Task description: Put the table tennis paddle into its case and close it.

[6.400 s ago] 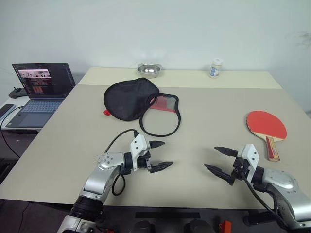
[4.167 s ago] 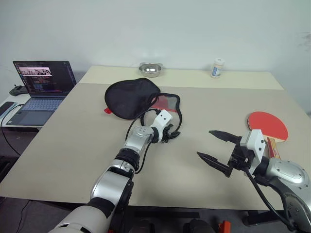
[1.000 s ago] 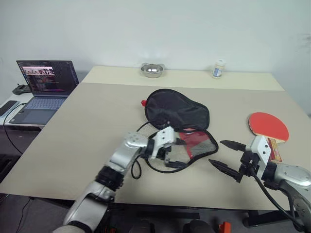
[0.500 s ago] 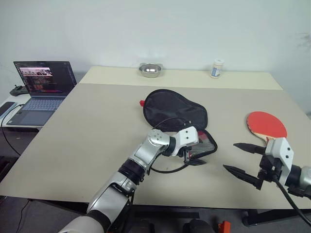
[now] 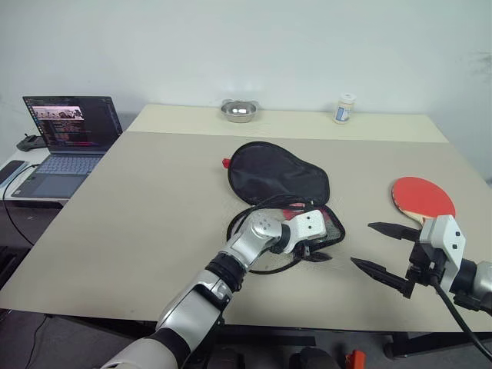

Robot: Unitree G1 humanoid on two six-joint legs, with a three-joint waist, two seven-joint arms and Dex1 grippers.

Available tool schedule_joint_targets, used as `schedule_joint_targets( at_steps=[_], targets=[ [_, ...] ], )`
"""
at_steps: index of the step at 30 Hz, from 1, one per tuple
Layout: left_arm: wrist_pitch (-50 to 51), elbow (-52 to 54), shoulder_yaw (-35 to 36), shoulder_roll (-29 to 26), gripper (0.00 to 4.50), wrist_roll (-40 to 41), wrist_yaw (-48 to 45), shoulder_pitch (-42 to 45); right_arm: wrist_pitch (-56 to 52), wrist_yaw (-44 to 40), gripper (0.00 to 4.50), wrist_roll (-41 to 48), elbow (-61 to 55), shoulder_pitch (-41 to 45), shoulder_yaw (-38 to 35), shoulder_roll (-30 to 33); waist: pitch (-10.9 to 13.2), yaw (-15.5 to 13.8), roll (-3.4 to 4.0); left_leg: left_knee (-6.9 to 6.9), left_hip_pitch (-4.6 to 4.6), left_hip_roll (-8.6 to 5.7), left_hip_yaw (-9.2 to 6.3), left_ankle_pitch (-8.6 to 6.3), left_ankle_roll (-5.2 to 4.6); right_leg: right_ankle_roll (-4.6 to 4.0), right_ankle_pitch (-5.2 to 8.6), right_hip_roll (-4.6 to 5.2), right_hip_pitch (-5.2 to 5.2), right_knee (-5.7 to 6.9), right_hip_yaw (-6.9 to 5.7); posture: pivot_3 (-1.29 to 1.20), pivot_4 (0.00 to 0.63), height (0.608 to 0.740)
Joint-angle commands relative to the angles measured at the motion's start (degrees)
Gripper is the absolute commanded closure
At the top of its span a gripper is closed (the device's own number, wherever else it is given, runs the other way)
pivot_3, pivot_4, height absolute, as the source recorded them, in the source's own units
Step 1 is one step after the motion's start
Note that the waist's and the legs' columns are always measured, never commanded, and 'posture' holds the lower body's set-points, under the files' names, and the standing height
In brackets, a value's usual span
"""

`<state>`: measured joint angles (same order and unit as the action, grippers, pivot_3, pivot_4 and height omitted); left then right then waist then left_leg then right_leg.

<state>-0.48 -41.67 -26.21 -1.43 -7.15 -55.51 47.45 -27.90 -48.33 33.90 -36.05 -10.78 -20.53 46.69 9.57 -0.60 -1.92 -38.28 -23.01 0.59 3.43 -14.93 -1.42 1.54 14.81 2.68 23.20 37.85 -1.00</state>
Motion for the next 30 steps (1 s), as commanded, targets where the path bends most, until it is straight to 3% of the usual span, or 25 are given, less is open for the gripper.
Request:
schedule_joint_targets(
  at_steps=[1,4,6,9,14,21,25,30],
  targets=[
    [-1.4,-1.2,0.8,0.2,2.95,-0.1,0.2,1.0,1.1,0.2,0.0,0.1,-1.1,-0.2,-0.6,-0.4,0.0,0.0,0.0,0.0,0.01,0.0,0.0,0.0,0.0,0.0,0.0,0.0,0.0,0.0,0.0,0.0,0.15,0.74],
    [-2.0,-0.7,0.3,-0.7,4.04,0.5,-3.4,0.1,1.1,0.3,0.0,0.0,-1.2,-0.1,-0.6,-0.6,0.0,0.0,0.01,0.01,0.01,0.01,0.0,0.0,0.0,0.0,0.0,-0.01,0.0,0.0,0.0,0.0,0.15,0.74],
    [-2.3,1.2,-0.8,-2.5,4.44,1.2,-8.3,-1.4,1.1,0.3,0.0,-0.1,-1.2,0.0,-0.6,-0.7,0.0,0.1,0.01,0.02,0.01,0.01,0.0,0.0,0.0,0.0,0.0,-0.01,0.0,0.0,0.0,0.0,0.15,0.74],
    [-2.5,3.9,-1.9,-5.2,4.44,2.1,-14.4,-3.3,0.9,0.5,0.0,0.0,-1.2,0.3,-0.6,-0.7,0.0,0.2,0.03,0.07,0.03,0.02,0.0,0.0,0.0,-0.05,-0.01,-0.02,0.0,-0.01,0.0,0.0,0.15,0.74],
    [-7.2,9.1,-3.9,-15.9,4.44,4.4,-29.9,-6.4,0.7,0.6,0.0,0.2,-1.2,0.6,-0.5,-0.7,0.0,0.8,0.08,0.17,0.12,0.15,0.0,0.0,0.0,-0.21,-0.02,-0.12,0.0,0.02,0.02,0.0,0.15,0.74],
    [-16.8,5.5,-6.4,-27.7,4.44,5.4,-37.0,-4.0,1.0,0.3,0.0,0.1,0.0,1.6,0.3,-0.5,-0.1,1.0,0.07,0.16,0.23,0.56,0.0,0.0,0.0,-0.26,0.02,-0.57,0.0,0.09,0.05,0.0,0.15,0.74],
    [-22.6,0.0,-6.3,-30.6,4.44,5.1,-37.0,-1.1,1.6,-0.2,0.0,-0.3,1.4,3.0,1.8,-0.6,-0.1,1.1,0.04,0.16,0.33,0.98,0.07,0.0,0.0,-0.37,-0.04,-1.02,0.0,0.09,0.11,0.0,0.15,0.74],
    [-23.3,-0.3,-4.1,-28.4,4.44,7.0,-34.1,-1.1,2.2,-0.6,0.0,-1.5,3.5,5.9,4.6,-1.2,-0.1,1.1,0.05,0.17,0.6,1.26,-0.02,0.01,0.0,-0.76,-0.16,-1.47,-0.02,0.24,0.21,0.0,0.15,0.74]
  ],
)
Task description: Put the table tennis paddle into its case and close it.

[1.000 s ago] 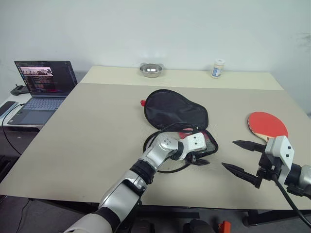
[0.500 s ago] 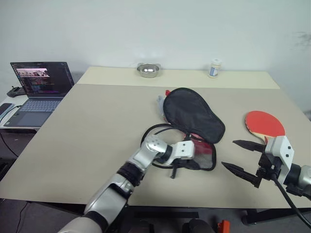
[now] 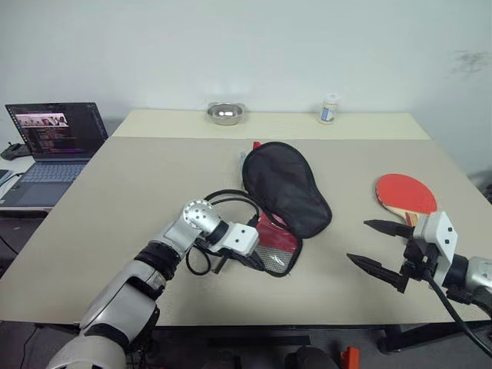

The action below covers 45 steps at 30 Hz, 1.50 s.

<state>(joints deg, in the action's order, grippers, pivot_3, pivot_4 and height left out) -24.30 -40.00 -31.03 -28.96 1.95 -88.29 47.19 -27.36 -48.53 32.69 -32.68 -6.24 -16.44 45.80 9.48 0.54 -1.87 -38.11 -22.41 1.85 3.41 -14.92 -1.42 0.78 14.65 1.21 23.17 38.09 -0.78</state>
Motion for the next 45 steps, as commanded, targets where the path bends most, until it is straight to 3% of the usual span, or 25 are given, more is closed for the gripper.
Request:
schedule_joint_targets(
  at_steps=[1,3,6,12,17,24,31,45],
  targets=[
    [0.7,-1.3,0.6,-0.9,4.44,-2.1,-1.4,-1.4,1.7,-0.5,0.0,-0.4,0.4,1.7,0.8,-0.3,0.0,0.0,0.01,0.0,0.0,0.01,-0.01,0.0,0.0,-0.23,-0.04,-0.02,0.0,0.0,0.0,0.0,0.15,0.74],
    [1.6,-0.4,0.8,-0.7,4.44,-2.4,-0.2,-2.5,1.7,-0.6,0.0,-0.4,0.8,2.3,1.2,-0.3,0.0,0.0,0.05,0.0,0.01,0.01,0.0,0.01,0.0,-0.3,-0.05,-0.03,0.0,0.0,0.01,0.0,0.15,0.74],
    [4.1,0.3,2.9,0.8,3.77,-1.4,2.7,-3.5,1.7,-0.5,0.0,-0.4,1.1,2.9,1.6,-0.2,-0.1,0.0,0.09,0.0,-0.01,-0.01,0.05,0.0,0.0,-0.31,-0.05,-0.03,0.0,-0.05,0.06,0.0,0.15,0.74],
    [7.8,4.4,6.2,0.7,1.72,0.4,3.2,-6.2,1.0,0.0,0.0,-0.5,1.7,4.7,2.5,-0.3,-0.1,-0.1,0.09,0.0,-0.16,-0.02,0.11,0.0,0.01,-0.31,-0.03,-0.02,0.07,-0.13,0.05,0.0,0.15,0.74],
    [20.8,15.4,11.2,-1.0,0.02,8.0,1.7,-10.4,0.6,2.3,0.0,-0.9,5.2,10.1,4.5,-2.3,0.0,0.0,0.12,0.02,-0.23,0.0,0.1,0.0,0.01,-0.33,-0.01,-0.01,0.14,-0.14,0.05,0.0,0.15,0.74],
    [35.9,25.6,18.6,-3.7,0.02,16.0,5.1,-14.1,-3.4,8.2,0.0,-2.7,14.5,21.0,7.3,-6.3,0.1,-0.4,0.06,-0.02,-0.3,-0.02,0.07,0.01,0.03,-0.34,-0.02,0.04,0.2,-0.07,0.0,0.0,0.15,0.74],
    [40.8,27.7,24.2,-2.6,0.02,19.4,11.0,-14.4,-11.2,11.6,0.0,-7.9,30.2,34.4,13.7,-8.8,0.1,-0.3,0.08,-0.01,-0.42,-0.04,0.11,0.01,0.04,-0.62,-0.18,0.07,0.33,-0.08,0.01,0.0,0.15,0.74],
    [42.9,32.5,23.8,-2.8,0.02,18.8,13.8,-14.8,-0.5,-0.8,0.0,-16.4,78.1,59.3,18.2,-17.9,0.1,0.0,0.12,0.03,-0.49,-0.07,0.21,0.01,0.04,-0.66,-0.21,0.07,0.43,-0.07,0.07,0.0,0.15,0.74]
  ],
)
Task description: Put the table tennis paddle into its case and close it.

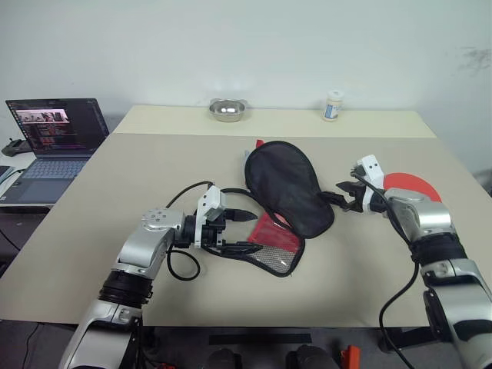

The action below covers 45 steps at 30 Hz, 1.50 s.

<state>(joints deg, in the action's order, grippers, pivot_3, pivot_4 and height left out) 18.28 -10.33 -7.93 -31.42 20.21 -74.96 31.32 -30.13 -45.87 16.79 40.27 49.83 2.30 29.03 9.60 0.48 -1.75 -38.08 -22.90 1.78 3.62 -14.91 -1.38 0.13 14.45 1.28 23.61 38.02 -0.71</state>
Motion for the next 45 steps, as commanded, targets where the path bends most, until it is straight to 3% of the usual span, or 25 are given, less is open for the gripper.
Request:
schedule_joint_targets(
  at_steps=[1,8,11,15,22,32,40,45],
  targets=[
    [0.6,3.0,0.7,-0.4,0.02,0.6,0.6,1.2,2.4,-4.6,0.0,-0.6,7.0,4.2,-0.6,-1.7,0.0,0.0,0.0,0.01,-0.01,0.0,0.0,0.0,0.0,0.0,0.0,0.0,0.0,-0.01,0.0,0.0,0.15,0.74],
    [1.7,4.9,1.3,-0.5,0.02,1.2,1.6,1.3,0.3,-10.1,0.0,-0.8,11.1,5.8,-0.3,-6.0,0.0,0.1,0.03,0.0,-0.02,0.01,0.0,0.02,0.03,-0.01,-0.01,0.08,0.01,0.03,0.0,0.0,0.15,0.74],
    [2.5,4.9,2.9,-0.7,0.0,2.2,2.5,1.1,-0.5,-8.5,0.58,0.9,9.4,5.3,-3.1,-6.7,0.0,0.2,0.05,0.0,-0.01,0.02,-0.01,0.03,0.07,-0.01,-0.01,0.09,0.01,0.06,-0.01,0.0,0.15,0.74],
    [4.8,4.4,5.4,-0.3,0.0,4.4,4.3,1.7,-4.7,-8.3,2.03,3.1,0.9,2.0,-5.1,-6.0,0.0,0.2,0.08,0.01,-0.02,0.01,-0.04,0.08,0.15,-0.01,-0.01,0.13,0.01,0.08,-0.04,0.0,0.15,0.74],
    [3.9,5.5,5.8,-1.9,0.0,3.9,4.6,-1.5,-17.9,-2.5,4.45,9.0,-24.6,-9.6,-8.3,-5.5,0.0,0.0,0.09,0.03,-0.03,0.01,-0.06,0.08,0.19,-0.01,-0.01,0.17,0.02,0.08,-0.05,0.0,0.15,0.74],
    [4.1,5.2,5.9,-2.6,0.0,4.3,4.7,-2.4,-23.0,4.1,4.45,15.2,-45.1,-16.3,-10.1,-7.3,0.1,0.0,0.11,0.04,-0.02,0.0,-0.09,0.13,0.28,0.0,-0.01,0.15,0.04,0.11,-0.08,0.0,0.15,0.74],
    [3.6,4.4,5.6,-2.1,0.0,4.2,4.0,-2.0,-19.8,12.0,4.45,17.8,-39.4,-15.3,-18.7,-10.3,0.1,0.0,0.11,0.04,-0.04,-0.02,-0.08,0.13,0.28,0.0,-0.01,0.15,0.04,0.07,-0.08,0.0,0.15,0.74],
    [3.2,4.2,5.2,-1.6,0.0,4.2,3.8,-2.0,-15.9,21.0,4.45,19.1,-35.6,-14.8,-25.7,-14.5,0.1,0.0,0.11,0.07,-0.03,-0.02,-0.07,0.13,0.29,0.0,-0.01,0.14,0.04,0.08,-0.06,0.0,0.15,0.74]
  ],
)
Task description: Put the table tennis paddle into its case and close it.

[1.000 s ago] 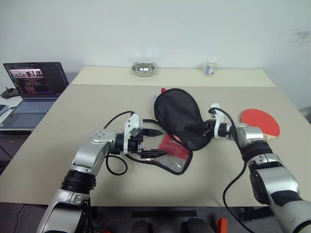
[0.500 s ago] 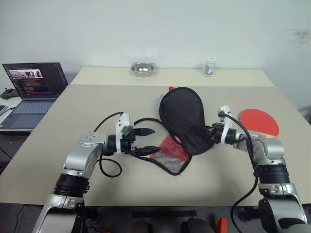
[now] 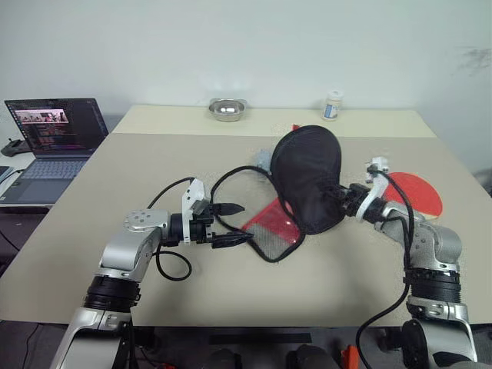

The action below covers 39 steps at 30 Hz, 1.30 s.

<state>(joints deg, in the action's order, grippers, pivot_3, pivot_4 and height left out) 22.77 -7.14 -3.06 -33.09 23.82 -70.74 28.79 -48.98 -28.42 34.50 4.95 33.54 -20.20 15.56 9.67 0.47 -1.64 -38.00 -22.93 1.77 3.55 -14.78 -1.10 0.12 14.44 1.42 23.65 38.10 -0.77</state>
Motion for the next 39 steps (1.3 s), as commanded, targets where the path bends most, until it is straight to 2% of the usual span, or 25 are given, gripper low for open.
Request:
schedule_joint_targets(
  at_steps=[1,10,16,23,30,38,39],
  targets=[
    [-1.4,1.0,0.3,0.2,0.0,0.5,-0.5,0.6,3.6,4.5,4.45,1.1,-0.3,1.1,-3.3,-1.2,0.0,0.0,0.01,0.0,0.0,0.01,0.0,0.0,0.0,0.0,0.0,0.0,0.01,0.0,0.0,0.0,0.15,0.74],
    [-2.6,-0.5,0.2,0.8,0.0,0.2,-0.8,0.9,8.4,15.5,4.45,1.2,1.9,-0.9,-7.4,-4.9,0.0,0.1,0.01,0.03,-0.01,0.0,0.02,0.0,0.0,0.0,0.0,0.0,0.02,-0.01,0.02,0.0,0.15,0.74],
    [-3.4,-1.3,-0.1,1.0,0.0,0.0,-1.0,1.2,7.6,19.9,4.45,-1.6,1.8,-2.9,-4.7,-4.3,0.0,0.3,0.01,0.05,0.0,0.01,0.02,0.0,0.0,0.0,0.0,0.0,0.02,-0.01,0.03,0.0,0.15,0.74],
    [-4.6,-2.2,-0.5,1.0,0.0,-0.6,-1.7,1.1,-1.6,13.2,4.45,-3.3,1.1,-3.1,3.8,5.1,0.0,0.7,0.02,0.05,0.0,-0.01,0.05,0.0,0.0,0.01,0.0,0.0,0.03,-0.02,0.05,0.0,0.15,0.74],
    [-5.2,-2.6,-1.1,1.1,0.0,-0.8,-1.8,1.1,-1.8,1.9,4.45,-6.1,3.7,-0.5,11.1,14.5,0.0,1.1,0.01,0.07,0.0,-0.01,0.04,0.0,-0.01,0.02,0.01,-0.04,0.03,-0.06,0.05,0.0,0.15,0.74],
    [-5.5,-2.4,-1.2,1.1,0.0,-1.0,-2.0,0.9,-1.1,-1.9,4.45,-9.2,11.4,2.5,12.4,17.1,0.0,1.1,-0.01,0.08,-0.01,0.0,0.04,-0.01,-0.01,0.03,0.01,-0.06,0.03,-0.09,0.04,0.0,0.15,0.74],
    [-5.5,-2.3,-1.2,1.1,0.0,-1.0,-2.0,0.8,-0.7,-1.5,4.26,-9.8,12.0,2.8,12.4,17.2,0.0,1.1,-0.01,0.08,-0.02,0.0,0.04,0.0,-0.01,0.02,0.01,-0.06,0.03,-0.09,0.04,0.0,0.15,0.74]
  ],
)
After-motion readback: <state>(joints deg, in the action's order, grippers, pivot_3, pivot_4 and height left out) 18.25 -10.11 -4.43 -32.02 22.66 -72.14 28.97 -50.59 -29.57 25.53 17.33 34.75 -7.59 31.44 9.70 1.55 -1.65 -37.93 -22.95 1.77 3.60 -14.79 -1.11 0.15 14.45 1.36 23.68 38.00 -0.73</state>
